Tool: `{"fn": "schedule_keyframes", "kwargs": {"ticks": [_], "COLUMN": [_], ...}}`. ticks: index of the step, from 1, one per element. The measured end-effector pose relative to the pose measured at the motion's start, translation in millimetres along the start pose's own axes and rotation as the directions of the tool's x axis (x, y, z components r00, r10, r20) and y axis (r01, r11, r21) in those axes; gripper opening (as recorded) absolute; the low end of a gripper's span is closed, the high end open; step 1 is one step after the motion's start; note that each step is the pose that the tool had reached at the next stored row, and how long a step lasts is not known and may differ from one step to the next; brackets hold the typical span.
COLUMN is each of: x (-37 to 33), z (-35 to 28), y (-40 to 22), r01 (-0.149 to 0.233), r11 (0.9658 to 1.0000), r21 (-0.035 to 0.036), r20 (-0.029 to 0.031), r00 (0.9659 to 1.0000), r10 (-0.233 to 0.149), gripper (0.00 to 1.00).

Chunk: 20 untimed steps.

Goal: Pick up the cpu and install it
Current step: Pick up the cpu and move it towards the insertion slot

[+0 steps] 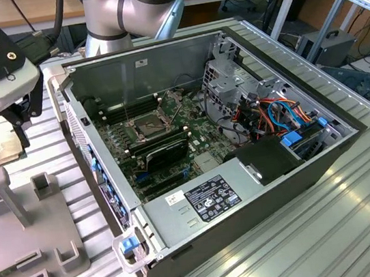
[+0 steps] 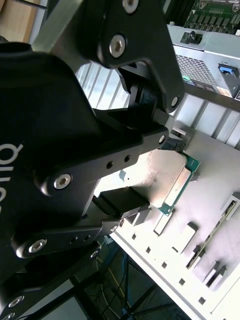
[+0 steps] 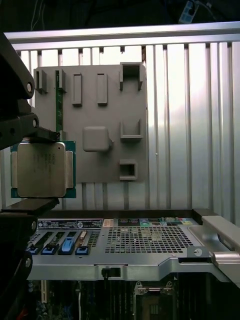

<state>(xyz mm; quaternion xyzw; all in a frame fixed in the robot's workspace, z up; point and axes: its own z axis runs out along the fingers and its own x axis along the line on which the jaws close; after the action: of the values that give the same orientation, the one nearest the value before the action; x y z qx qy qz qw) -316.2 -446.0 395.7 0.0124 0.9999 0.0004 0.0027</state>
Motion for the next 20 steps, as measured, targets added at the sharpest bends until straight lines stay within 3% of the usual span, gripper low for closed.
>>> {"fn": "schedule_keyframes", "kwargs": {"ticks": [9, 20], "x": [-8.7, -9.4], "z": [0.0, 0.0], "y": [0.2, 0.2], "r01": [0.0, 0.0], "r11": [1.0, 1.0], "r21": [0.0, 0.0], "r20": [0.0, -0.0001], "r00": [1.0, 1.0], "r10": [0.0, 0.0], "gripper": [0.54, 0.54]}}
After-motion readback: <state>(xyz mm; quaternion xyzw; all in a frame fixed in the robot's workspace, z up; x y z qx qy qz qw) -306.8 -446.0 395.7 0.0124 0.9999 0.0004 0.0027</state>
